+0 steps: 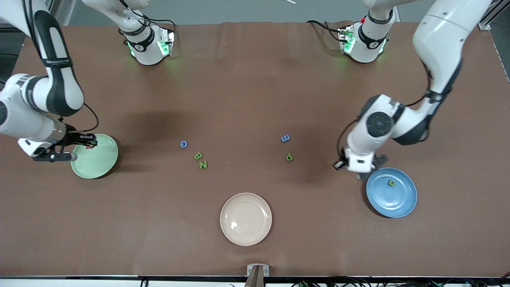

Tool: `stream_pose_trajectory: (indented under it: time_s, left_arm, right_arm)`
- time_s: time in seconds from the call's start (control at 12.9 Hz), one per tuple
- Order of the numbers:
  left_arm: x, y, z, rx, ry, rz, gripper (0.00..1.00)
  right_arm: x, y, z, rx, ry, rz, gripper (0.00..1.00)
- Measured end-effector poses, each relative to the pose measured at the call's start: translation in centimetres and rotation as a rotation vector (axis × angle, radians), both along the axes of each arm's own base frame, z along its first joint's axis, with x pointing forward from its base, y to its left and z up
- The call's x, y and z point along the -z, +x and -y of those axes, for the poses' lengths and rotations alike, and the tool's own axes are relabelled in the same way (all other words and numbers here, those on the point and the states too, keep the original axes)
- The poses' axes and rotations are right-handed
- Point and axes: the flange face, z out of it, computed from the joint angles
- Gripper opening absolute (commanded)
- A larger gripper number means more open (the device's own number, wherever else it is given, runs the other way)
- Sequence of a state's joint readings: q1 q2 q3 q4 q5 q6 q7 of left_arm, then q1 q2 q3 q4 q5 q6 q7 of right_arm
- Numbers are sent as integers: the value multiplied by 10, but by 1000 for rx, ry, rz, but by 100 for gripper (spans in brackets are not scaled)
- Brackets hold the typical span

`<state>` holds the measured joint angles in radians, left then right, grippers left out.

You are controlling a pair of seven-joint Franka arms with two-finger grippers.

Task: Sort upper and lower case letters into plates
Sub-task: 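Place the Q on the green plate while the left gripper places the x, then reach the right gripper to the blue C while the left gripper reaches the m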

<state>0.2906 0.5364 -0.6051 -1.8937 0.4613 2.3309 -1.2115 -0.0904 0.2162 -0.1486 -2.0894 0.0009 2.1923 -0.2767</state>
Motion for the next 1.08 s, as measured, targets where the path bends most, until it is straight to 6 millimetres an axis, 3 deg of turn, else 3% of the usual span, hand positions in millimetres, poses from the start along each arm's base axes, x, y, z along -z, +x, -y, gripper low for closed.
stream_pose_trajectory:
  time_s: [0.15, 0.23, 0.31, 0.39, 0.46, 0.54, 0.7, 0.85, 0.93, 1.0, 1.08]
  left_arm:
    - [-17, 30, -71, 28, 12, 18, 1]
    - [-14, 36, -104, 41, 14, 12, 7]
    - [-3, 38, -132, 54, 21, -2, 29]
    - [13, 39, -156, 61, 41, -18, 65]
    - [28, 39, -170, 64, 58, -32, 94]
    - [39, 40, -176, 70, 66, -39, 100]
    - [41, 43, -172, 76, 63, -36, 100]
    - [29, 46, -153, 92, 55, -19, 100]
    - [22, 45, -132, 89, 45, -21, 100]
    - [14, 42, -104, 75, 30, -28, 100]
    - [7, 36, -70, 60, 17, -34, 100]
  right_arm:
    - [10, -6, 33, -48, 0, 24, 12]
    - [21, -8, 48, -63, -5, 38, 12]
    - [36, -10, 60, -71, -10, 47, 12]
    - [52, -13, 70, -77, -11, 43, 12]
    - [67, -16, 78, -87, -10, 34, 12]
    - [80, -18, 84, -96, -10, 28, 12]
    - [99, -18, 86, -104, -15, 33, 12]
    - [114, -16, 83, -109, -16, 37, 14]
    - [119, -16, 82, -108, -13, 34, 15]
    - [121, -16, 81, -108, -11, 32, 32]
    - [122, -16, 81, -106, -9, 32, 39]
